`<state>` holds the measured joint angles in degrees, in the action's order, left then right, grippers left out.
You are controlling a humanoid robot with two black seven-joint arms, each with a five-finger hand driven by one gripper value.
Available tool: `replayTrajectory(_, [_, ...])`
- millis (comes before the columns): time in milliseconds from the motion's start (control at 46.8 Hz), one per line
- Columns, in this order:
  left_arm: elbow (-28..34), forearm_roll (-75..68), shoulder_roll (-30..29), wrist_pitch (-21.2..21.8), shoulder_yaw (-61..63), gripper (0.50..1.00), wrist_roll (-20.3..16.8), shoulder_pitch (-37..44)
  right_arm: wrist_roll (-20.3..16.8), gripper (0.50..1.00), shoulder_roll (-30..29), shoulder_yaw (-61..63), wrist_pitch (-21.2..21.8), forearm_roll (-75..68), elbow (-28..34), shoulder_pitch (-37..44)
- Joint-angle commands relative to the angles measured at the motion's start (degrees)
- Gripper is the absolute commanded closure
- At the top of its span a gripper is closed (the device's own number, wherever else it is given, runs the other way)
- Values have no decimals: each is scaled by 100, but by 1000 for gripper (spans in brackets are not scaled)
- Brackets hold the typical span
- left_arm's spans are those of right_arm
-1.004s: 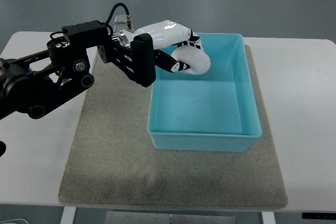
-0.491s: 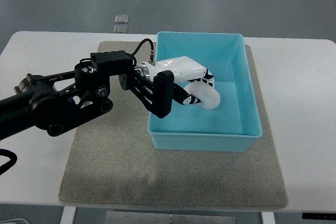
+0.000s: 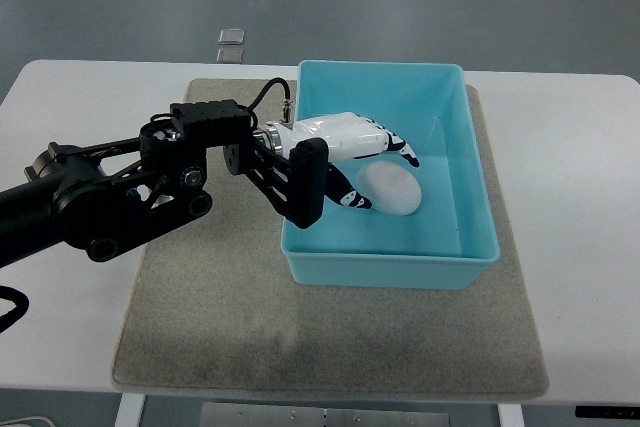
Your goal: Place white toy into blue box with left hand
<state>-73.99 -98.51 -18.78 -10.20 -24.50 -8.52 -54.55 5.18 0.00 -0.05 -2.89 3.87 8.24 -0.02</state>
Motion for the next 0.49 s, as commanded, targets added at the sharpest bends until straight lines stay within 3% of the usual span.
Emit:
replayTrajectory(0, [-10, 16, -20, 0, -11, 611, -1, 23, 0, 564, 0, -4, -1, 0, -7, -6])
replayTrajectory(64, [-10, 33, -38, 9, -28, 579, -1, 23, 0, 564, 0, -4, -1, 0, -7, 2])
replayTrajectory(235, [-27, 68, -82, 53, -160, 572, -1, 32, 0, 564, 0, -4, -1, 0, 2, -6])
replayTrajectory(299, [-27, 182, -91, 62, -309, 547, -1, 32, 0, 564, 0, -4, 8, 0, -7, 2])
replayTrajectory(470, [-18, 1078, -100, 44, -836, 538, -1, 172, 0, 564, 0, -4, 8, 0, -7, -6])
